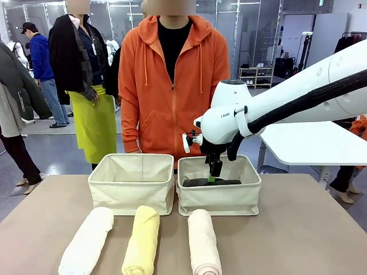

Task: Divide the towels into two baskets.
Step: Pick up one hotel-folded towel from the bottom of the table and place it in the Fabric basket indicated by the person.

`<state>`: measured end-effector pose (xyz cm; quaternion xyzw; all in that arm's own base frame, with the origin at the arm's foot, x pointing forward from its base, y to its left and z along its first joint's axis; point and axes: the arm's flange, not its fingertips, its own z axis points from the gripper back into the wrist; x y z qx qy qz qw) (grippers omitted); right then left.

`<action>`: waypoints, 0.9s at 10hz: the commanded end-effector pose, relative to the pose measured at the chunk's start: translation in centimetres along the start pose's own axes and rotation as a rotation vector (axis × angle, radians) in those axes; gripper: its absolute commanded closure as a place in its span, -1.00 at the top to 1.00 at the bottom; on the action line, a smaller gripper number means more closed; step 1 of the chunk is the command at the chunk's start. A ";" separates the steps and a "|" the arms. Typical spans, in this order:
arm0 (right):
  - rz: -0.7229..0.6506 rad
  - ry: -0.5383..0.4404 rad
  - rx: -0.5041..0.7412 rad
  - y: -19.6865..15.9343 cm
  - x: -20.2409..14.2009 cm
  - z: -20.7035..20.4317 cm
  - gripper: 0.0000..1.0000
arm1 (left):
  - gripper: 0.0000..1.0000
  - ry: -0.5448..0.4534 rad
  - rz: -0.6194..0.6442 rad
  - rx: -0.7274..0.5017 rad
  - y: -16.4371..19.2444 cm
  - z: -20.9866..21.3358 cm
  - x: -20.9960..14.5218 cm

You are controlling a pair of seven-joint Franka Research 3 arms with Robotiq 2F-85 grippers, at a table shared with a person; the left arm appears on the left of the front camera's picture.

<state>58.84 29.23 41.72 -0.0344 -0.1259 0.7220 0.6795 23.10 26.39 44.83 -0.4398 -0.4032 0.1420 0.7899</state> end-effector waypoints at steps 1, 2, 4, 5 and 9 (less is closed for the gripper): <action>-0.001 -0.002 -0.002 0.0 0.1 0.0 1.00 | 1.00 -0.008 -0.004 -0.008 -0.1 0.2 0.1; -0.001 -0.002 -0.002 0.0 0.1 0.0 1.00 | 1.00 -0.008 -0.004 -0.008 -0.1 0.2 0.1; 0.000 0.000 0.000 0.0 0.0 0.0 0.97 | 1.00 -0.008 -0.004 -0.008 -0.1 0.2 0.1; -0.019 0.001 -0.023 1.0 0.3 1.9 1.00 | 1.00 -0.008 -0.004 -0.008 -0.1 0.2 0.1; -0.275 -0.143 0.157 4.6 -4.2 7.2 1.00 | 1.00 -0.008 -0.004 -0.008 -0.1 0.2 0.1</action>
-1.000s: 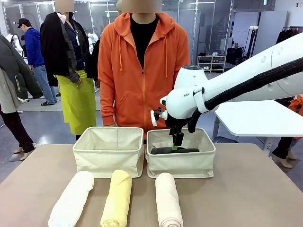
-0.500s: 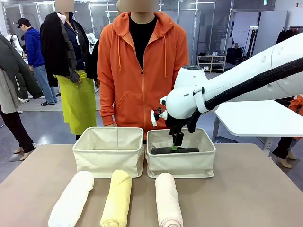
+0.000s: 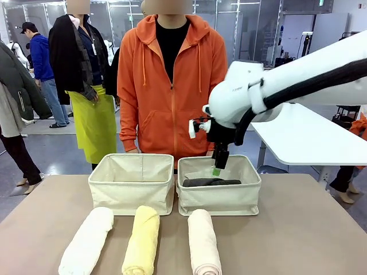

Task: Divide the towels into two baskets.
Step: Pick up one hotel-folded towel from the bottom of the table and place it in the Fabric basket indicated by the person.

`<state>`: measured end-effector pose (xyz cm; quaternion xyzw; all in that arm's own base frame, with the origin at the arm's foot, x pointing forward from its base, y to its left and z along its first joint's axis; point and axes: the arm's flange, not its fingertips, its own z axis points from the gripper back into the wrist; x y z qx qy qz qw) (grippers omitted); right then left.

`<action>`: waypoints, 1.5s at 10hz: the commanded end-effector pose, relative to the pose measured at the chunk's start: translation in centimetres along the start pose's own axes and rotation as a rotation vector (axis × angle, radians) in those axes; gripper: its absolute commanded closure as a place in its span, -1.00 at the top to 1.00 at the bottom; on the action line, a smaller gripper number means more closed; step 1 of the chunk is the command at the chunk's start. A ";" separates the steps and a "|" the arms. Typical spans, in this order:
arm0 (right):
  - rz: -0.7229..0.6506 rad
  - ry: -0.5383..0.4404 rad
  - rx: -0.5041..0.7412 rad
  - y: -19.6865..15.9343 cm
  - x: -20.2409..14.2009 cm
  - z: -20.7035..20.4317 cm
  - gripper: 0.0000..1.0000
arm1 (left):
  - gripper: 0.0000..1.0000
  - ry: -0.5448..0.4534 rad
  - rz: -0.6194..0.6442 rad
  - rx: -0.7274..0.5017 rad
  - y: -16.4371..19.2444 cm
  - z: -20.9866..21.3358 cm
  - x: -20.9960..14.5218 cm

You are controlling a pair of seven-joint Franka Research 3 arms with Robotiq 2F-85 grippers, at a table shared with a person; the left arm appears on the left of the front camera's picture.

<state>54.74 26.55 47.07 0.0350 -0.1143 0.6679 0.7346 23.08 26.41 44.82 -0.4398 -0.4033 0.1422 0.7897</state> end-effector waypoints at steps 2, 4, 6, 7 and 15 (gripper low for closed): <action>-0.284 -0.196 0.110 4.3 -8.4 4.0 1.00 | 1.00 -0.008 -0.004 -0.008 -0.1 0.2 0.1; -0.504 -0.374 0.242 7.9 -16.2 6.5 1.00 | 1.00 -0.008 -0.004 -0.008 -0.1 0.2 0.1; -0.710 -0.569 0.403 11.5 -26.2 8.2 1.00 | 1.00 -0.008 -0.004 -0.008 -0.1 0.2 0.1; -0.828 -0.642 0.429 13.1 -31.3 9.0 1.00 | 1.00 -0.008 -0.004 -0.008 -0.1 0.2 0.1; -1.621 -0.928 0.374 26.5 -51.3 3.0 1.00 | 1.00 -0.008 -0.004 -0.008 -0.1 0.2 0.1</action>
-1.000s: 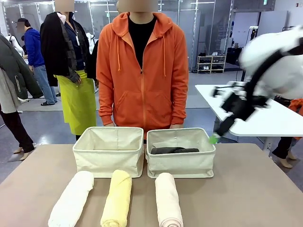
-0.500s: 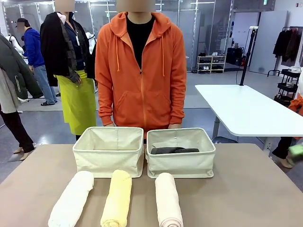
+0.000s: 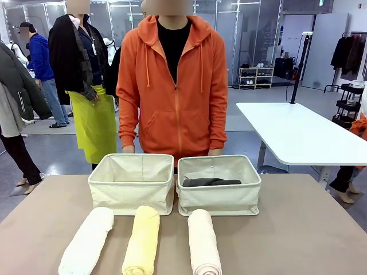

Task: Divide the towels into two baskets.
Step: Pick up one hotel-folded towel from the bottom of the table and place it in the Fabric basket indicated by the person.

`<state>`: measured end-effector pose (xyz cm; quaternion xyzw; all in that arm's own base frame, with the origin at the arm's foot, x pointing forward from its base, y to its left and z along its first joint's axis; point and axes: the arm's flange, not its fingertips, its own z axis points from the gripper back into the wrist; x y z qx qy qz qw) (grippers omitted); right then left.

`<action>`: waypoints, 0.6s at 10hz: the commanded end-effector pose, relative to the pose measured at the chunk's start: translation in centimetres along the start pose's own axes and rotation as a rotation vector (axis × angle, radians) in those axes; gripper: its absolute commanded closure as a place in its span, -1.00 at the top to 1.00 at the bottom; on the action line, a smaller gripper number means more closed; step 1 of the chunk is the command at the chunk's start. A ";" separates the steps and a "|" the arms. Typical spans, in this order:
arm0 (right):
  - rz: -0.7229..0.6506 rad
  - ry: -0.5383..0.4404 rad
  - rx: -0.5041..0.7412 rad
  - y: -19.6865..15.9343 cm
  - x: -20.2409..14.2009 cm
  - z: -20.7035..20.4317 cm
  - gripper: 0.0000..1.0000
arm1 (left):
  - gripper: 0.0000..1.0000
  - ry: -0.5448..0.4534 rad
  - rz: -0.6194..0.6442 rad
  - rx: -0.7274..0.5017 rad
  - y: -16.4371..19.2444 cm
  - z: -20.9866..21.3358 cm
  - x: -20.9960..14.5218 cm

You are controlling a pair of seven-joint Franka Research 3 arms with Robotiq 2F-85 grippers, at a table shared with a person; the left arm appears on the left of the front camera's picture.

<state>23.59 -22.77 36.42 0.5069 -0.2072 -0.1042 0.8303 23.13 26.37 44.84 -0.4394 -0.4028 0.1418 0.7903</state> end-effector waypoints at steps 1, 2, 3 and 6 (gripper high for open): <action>0.028 0.039 0.018 1.0 0.1 -0.2 1.00 | 1.00 -0.009 -0.003 -0.009 0.0 0.3 0.0; 0.028 0.039 0.018 1.0 0.1 -0.2 1.00 | 1.00 -0.009 -0.003 -0.009 0.0 0.3 0.0; 0.028 0.039 0.018 1.0 0.1 -0.2 1.00 | 1.00 -0.009 -0.003 -0.009 0.0 0.3 0.0; 0.028 0.039 0.018 1.0 0.1 -0.2 1.00 | 1.00 -0.009 -0.003 -0.009 0.0 0.3 0.0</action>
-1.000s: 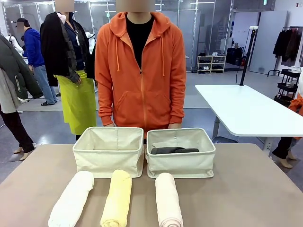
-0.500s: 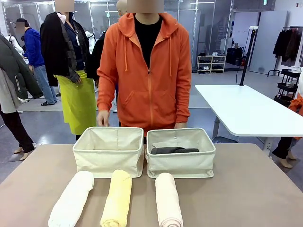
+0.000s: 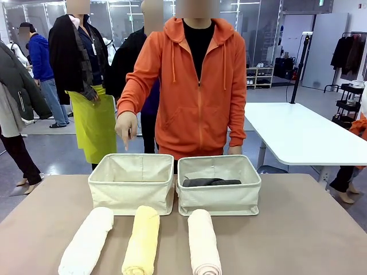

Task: Divide the towels into two baskets.
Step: Pick up one hotel-folded towel from the bottom of the table and place it in the Fabric basket indicated by the person.

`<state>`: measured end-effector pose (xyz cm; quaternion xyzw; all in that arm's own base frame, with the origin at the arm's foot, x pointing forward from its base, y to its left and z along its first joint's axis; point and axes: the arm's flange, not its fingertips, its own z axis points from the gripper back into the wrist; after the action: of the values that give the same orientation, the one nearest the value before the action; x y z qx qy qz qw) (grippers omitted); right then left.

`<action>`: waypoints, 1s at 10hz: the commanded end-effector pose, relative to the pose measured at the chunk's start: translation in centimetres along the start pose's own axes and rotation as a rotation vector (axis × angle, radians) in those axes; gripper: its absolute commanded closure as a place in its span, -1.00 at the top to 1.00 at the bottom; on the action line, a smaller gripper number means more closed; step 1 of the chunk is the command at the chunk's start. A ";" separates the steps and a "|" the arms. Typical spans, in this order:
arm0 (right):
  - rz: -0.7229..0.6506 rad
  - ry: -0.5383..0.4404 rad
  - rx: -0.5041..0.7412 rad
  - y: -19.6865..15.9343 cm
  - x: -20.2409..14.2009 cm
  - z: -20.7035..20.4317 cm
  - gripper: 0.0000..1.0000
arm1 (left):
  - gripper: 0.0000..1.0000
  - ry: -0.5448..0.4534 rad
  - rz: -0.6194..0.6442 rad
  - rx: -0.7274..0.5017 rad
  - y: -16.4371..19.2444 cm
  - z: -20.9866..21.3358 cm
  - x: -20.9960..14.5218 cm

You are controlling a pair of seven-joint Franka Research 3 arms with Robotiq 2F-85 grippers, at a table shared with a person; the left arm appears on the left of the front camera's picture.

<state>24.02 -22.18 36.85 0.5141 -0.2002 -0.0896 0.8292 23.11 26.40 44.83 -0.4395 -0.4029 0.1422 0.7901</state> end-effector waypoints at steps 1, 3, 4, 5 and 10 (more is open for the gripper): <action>0.014 0.012 0.000 0.4 -0.1 0.2 1.00 | 1.00 -0.009 -0.004 -0.009 -0.1 0.2 0.0; 0.014 0.012 0.000 0.4 -0.1 0.2 1.00 | 1.00 -0.009 -0.004 -0.009 -0.1 0.2 0.0; 0.014 0.012 0.000 0.4 -0.1 0.2 1.00 | 1.00 0.000 0.000 0.000 0.0 0.0 0.0; 0.014 0.012 0.000 0.4 -0.1 0.2 1.00 | 1.00 0.172 -0.123 0.072 -2.7 -2.2 -0.4; 0.014 0.012 0.000 0.4 -0.1 0.2 1.00 | 1.00 0.660 -0.317 0.207 -9.7 -13.4 -5.4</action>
<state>24.10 -22.21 36.95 0.5130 -0.2002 -0.0884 0.8300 29.09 12.88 48.00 -0.3420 -0.2103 -0.0634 0.9137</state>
